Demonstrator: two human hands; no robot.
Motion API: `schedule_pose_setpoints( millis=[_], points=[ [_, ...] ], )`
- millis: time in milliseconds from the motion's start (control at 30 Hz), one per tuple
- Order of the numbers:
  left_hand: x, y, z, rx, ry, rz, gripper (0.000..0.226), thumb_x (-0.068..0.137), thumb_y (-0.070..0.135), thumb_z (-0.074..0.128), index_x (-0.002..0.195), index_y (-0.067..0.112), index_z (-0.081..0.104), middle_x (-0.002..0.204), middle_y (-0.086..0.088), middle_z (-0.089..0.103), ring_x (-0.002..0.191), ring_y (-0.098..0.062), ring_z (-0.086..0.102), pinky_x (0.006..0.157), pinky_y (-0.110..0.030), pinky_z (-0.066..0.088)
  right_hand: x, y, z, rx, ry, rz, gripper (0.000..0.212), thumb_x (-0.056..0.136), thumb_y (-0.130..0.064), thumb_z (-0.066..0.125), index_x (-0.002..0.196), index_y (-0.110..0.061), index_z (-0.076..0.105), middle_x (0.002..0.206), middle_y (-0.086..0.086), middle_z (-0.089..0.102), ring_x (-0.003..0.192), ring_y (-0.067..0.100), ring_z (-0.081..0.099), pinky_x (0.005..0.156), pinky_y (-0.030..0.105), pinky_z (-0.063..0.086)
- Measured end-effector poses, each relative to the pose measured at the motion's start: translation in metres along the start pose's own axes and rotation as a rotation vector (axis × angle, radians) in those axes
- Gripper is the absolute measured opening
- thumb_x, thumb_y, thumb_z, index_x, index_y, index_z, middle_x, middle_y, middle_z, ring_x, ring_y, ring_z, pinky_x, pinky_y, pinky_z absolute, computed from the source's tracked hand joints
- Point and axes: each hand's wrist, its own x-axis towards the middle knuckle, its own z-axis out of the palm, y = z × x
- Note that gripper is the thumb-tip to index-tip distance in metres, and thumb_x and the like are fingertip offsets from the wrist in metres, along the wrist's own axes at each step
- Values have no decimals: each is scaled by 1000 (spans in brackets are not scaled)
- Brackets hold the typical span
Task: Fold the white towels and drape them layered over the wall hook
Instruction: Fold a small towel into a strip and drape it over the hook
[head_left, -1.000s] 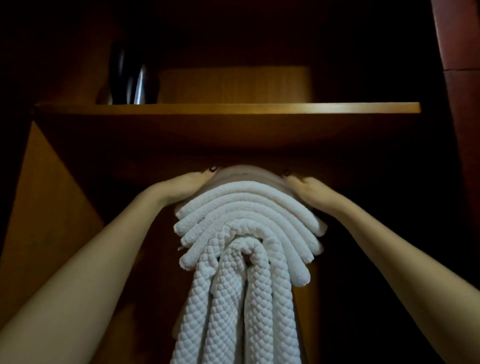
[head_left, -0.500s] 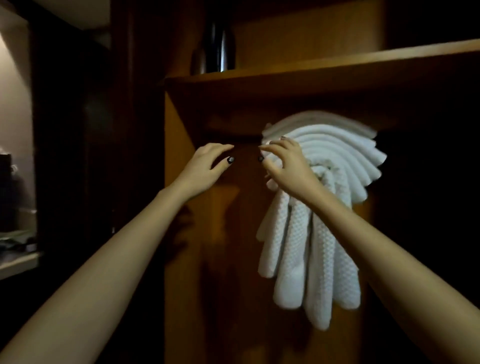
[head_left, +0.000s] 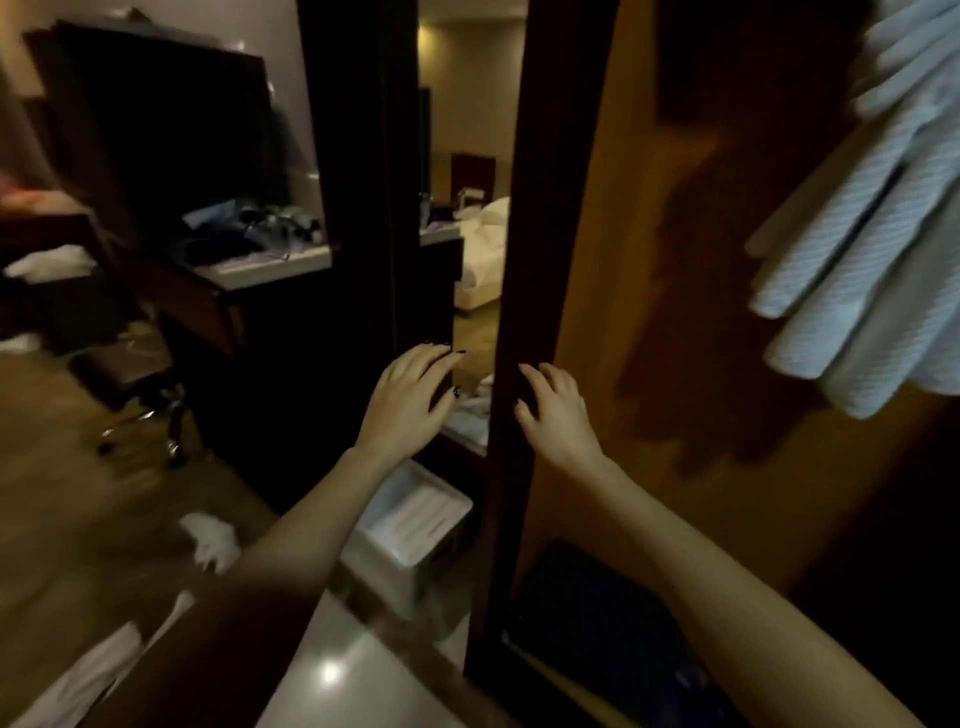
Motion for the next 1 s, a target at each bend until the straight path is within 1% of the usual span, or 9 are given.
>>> schedule_pose_setpoints(
  millis=[133,267,367,467,600,700,833,933,1000],
  points=[
    [-84,-58,7,90,-86,-127,47,98,28,53,144,18,46,149,-2,44,142,-23,32,118,-40,25,-35,-29,90,-37,-175,-51,52,100,-28,48,150,-16,34,154,11,30,144,30,22,115,45,23],
    [-160,-109,11,68,-116,-330,48,96,22,56,142,14,49,147,-7,46,139,-27,36,116,-42,27,-58,-55,168,-41,-353,-85,55,102,-32,45,152,-16,30,156,14,28,144,31,22,114,45,23],
    [-206,-146,12,72,-133,-422,48,89,13,64,136,7,54,140,-13,52,132,-32,45,112,-45,34,-63,-74,221,-41,-471,-110,56,103,-32,44,154,-16,27,157,15,26,145,31,21,115,43,22],
    [-243,-185,13,98,-138,-526,47,84,8,69,130,6,59,134,-14,56,126,-33,51,105,-43,37,-54,-96,273,-38,-551,-142,55,103,-29,44,154,-15,26,156,16,26,143,32,23,113,42,24],
    [-261,-252,14,129,-177,-661,45,88,11,65,131,4,57,136,-16,55,128,-35,49,110,-48,35,-16,-129,339,-41,-652,-136,56,103,-28,44,153,-14,25,155,16,28,141,32,26,112,40,27],
    [-258,-304,16,147,-256,-703,44,83,8,71,125,-2,61,128,-21,60,121,-40,55,105,-51,42,18,-152,384,-32,-710,-127,53,101,-27,46,150,-12,31,148,16,37,136,31,34,110,39,31],
    [-253,-372,17,154,-284,-824,48,89,14,64,135,4,55,140,-16,52,130,-33,47,109,-42,34,63,-183,442,-29,-811,-164,49,99,-25,49,145,-12,39,142,16,44,130,32,41,106,41,37],
    [-254,-423,18,157,-287,-904,48,91,16,60,138,8,52,142,-14,50,131,-32,45,107,-42,36,94,-205,484,5,-871,-150,51,98,-24,50,146,-12,38,143,17,43,130,33,41,106,45,38],
    [-255,-460,18,163,-312,-939,49,95,20,55,143,12,46,147,-11,45,136,-28,40,111,-39,31,113,-220,513,10,-923,-156,53,99,-26,49,148,-12,35,147,17,39,135,33,37,109,48,36]
  ],
)
